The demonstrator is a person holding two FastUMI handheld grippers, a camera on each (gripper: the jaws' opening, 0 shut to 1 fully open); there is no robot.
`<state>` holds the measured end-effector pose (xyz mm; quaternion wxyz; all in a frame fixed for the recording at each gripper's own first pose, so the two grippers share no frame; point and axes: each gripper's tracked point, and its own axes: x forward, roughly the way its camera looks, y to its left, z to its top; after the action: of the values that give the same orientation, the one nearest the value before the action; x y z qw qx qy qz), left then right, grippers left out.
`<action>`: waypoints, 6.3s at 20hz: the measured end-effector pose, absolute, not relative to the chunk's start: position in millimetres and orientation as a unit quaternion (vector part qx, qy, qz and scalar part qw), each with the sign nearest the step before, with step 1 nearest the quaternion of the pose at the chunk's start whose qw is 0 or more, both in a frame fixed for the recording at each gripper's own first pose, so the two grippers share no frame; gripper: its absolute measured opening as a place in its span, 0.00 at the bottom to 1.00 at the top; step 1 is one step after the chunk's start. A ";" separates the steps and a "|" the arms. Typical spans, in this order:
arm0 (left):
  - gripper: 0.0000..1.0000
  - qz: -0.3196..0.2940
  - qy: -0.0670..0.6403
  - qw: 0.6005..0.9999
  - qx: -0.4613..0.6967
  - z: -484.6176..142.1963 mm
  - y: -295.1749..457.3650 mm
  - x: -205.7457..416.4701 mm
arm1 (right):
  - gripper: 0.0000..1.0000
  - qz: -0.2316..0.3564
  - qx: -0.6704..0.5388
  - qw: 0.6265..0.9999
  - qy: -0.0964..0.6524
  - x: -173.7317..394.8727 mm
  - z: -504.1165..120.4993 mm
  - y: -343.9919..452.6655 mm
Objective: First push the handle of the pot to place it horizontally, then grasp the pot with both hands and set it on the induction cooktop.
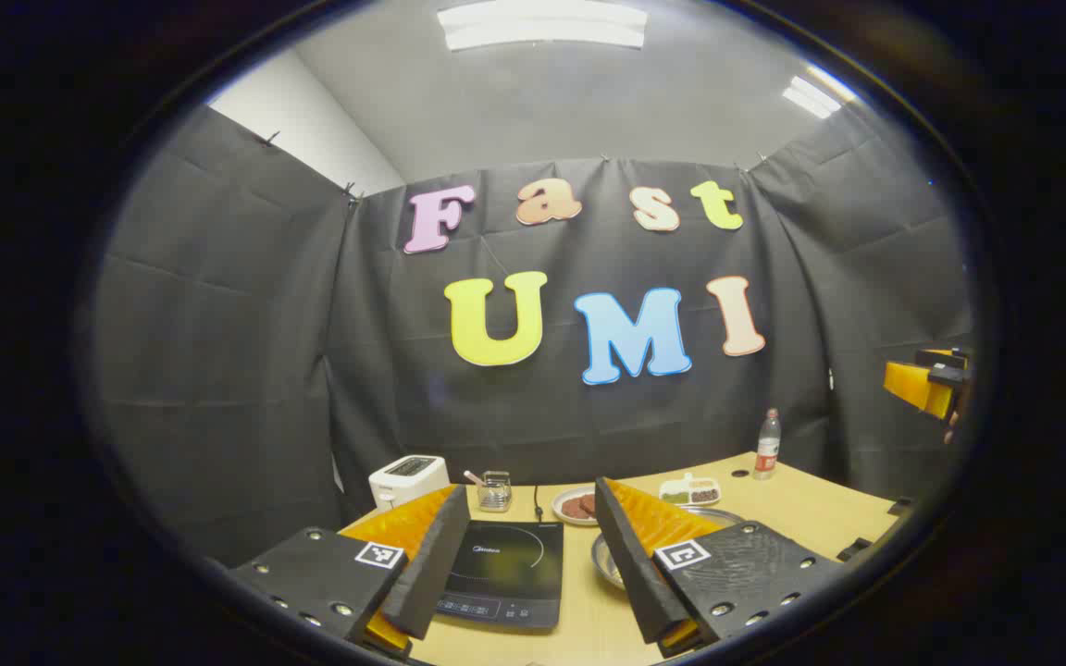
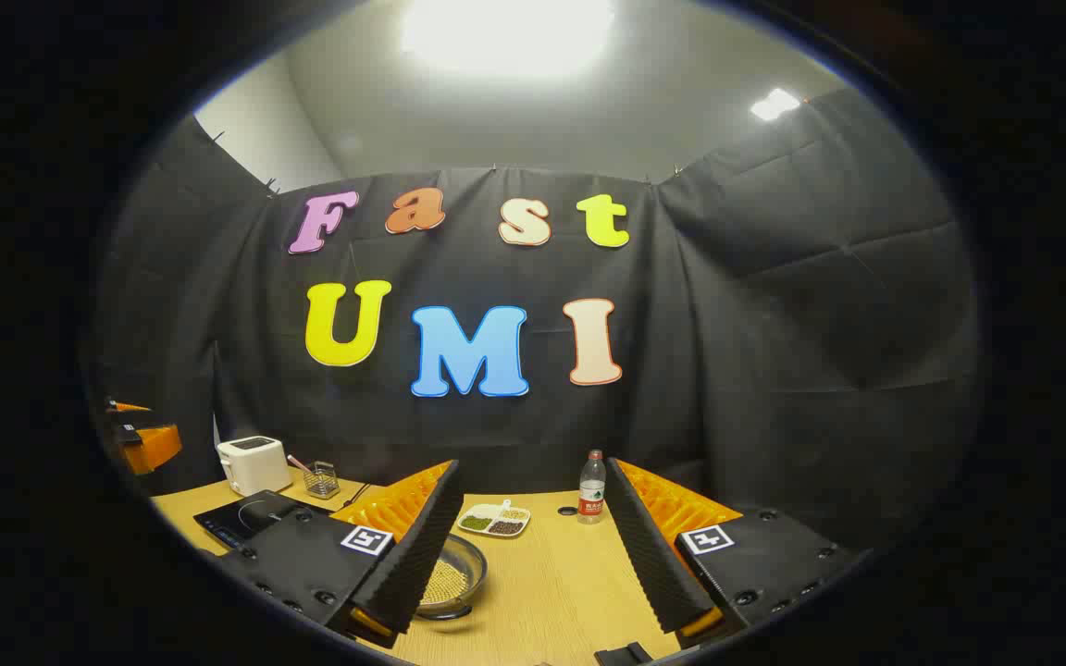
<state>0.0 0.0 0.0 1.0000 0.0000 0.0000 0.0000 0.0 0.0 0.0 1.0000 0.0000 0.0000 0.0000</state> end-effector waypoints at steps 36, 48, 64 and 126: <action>0.82 0.013 -0.008 1.000 0.001 -3.2 24.3 10.4 | 0.15 0.009 0.016 0.999 0.040 12.2 -17.5 22.6; 0.83 0.014 -0.015 1.000 -0.002 -11.9 75.1 33.5 | 0.02 0.080 0.000 0.991 0.112 20.9 -67.0 99.4; 0.80 0.050 -0.001 0.999 0.012 -40.2 138.1 27.7 | 0.02 0.181 -0.029 0.944 0.273 10.3 -184.4 172.2; 0.81 0.089 0.054 0.994 0.036 -80.3 31.3 110.7 | 0.02 0.216 -0.073 0.849 0.477 88.2 -326.8 67.0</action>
<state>110.7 31.3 -80.3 0.9939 0.0356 0.0545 0.0894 88.2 67.0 -326.8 0.8489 -0.0729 0.4767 0.2163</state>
